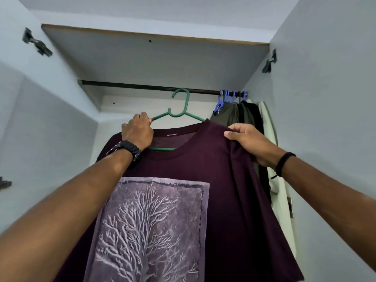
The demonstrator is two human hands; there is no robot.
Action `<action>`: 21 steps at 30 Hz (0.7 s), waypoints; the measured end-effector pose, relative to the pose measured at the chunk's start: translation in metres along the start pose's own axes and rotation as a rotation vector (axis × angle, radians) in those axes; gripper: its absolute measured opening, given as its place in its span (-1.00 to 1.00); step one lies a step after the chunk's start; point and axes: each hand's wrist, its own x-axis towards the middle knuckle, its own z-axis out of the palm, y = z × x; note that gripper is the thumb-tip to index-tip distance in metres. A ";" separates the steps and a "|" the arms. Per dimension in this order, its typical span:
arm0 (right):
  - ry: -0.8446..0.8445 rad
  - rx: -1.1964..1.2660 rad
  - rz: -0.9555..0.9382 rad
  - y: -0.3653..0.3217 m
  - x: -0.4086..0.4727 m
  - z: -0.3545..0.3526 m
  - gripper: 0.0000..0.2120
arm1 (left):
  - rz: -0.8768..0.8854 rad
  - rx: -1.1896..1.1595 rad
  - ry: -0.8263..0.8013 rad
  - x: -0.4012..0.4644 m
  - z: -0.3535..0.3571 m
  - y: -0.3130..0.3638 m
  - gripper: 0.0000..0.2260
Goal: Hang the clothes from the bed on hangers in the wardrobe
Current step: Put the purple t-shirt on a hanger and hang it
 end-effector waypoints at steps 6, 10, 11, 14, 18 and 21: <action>0.204 -0.244 -0.169 0.041 0.065 0.006 -0.85 | -0.018 -0.071 -0.080 0.041 0.089 -0.008 -0.73; 0.332 -0.389 -0.206 0.067 0.123 0.009 -0.88 | -0.016 -0.117 -0.190 0.078 0.147 -0.004 -0.62; 0.376 -0.408 -0.214 0.074 0.136 0.010 -0.89 | -0.022 -0.160 -0.193 0.085 0.160 -0.002 -0.59; 0.485 -0.453 -0.227 0.098 0.173 0.011 -0.89 | -0.009 -0.338 -0.207 0.093 0.204 0.011 -0.52; 0.603 -0.545 -0.272 0.124 0.221 0.005 -0.87 | 0.114 -0.448 -0.386 0.094 0.268 0.031 -0.43; 0.677 -0.615 -0.278 0.139 0.249 -0.005 -0.85 | 0.193 -0.535 -0.455 0.094 0.300 0.049 -0.41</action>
